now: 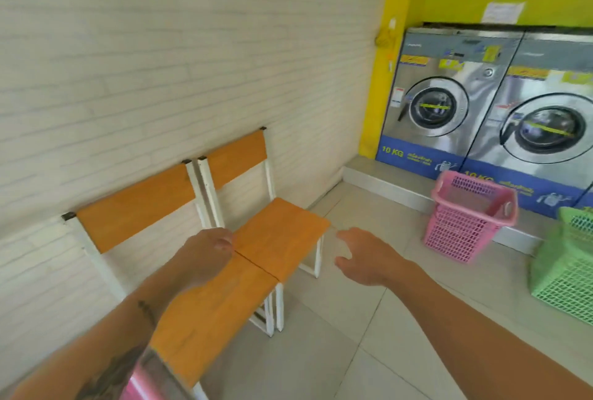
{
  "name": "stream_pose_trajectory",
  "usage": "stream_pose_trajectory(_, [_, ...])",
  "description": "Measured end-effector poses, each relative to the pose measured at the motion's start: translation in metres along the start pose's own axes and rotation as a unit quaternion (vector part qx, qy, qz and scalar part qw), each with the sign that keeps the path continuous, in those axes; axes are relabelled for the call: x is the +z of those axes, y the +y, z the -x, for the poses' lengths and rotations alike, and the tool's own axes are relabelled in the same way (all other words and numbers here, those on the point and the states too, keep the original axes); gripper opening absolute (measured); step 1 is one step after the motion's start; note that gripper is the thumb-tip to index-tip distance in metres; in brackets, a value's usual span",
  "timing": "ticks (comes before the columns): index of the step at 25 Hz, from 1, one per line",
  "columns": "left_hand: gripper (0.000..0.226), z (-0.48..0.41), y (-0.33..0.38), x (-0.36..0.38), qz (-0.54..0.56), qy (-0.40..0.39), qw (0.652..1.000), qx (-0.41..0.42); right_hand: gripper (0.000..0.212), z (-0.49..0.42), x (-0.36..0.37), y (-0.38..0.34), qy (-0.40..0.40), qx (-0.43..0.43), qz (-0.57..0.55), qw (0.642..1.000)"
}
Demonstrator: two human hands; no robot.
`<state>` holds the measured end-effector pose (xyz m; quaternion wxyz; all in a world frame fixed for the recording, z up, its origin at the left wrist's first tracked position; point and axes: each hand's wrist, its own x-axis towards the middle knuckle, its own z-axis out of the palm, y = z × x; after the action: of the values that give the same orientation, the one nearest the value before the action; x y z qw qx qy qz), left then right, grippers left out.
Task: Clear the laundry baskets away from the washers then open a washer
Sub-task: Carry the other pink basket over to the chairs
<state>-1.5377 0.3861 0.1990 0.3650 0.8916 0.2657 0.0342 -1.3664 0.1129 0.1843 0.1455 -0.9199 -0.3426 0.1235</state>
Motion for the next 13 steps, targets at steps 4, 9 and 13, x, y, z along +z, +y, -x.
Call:
stream_pose_trajectory(4, [0.024,-0.033,0.113,0.073,0.017,-0.074,0.994,0.077,0.069,0.030,-0.058,0.106,0.035,0.069,0.001,0.997])
stream_pose_trajectory(9, [0.029,-0.091,0.220,0.141,-0.027,-0.135,0.982,0.127,0.063,0.061,-0.116,0.211,0.099,0.157,-0.039,0.982])
stream_pose_trajectory(13, [0.028,-0.153,0.296,0.201,0.009,-0.138,0.976,0.166,0.046,0.058,-0.152,0.285,0.122,0.203,-0.049,0.970])
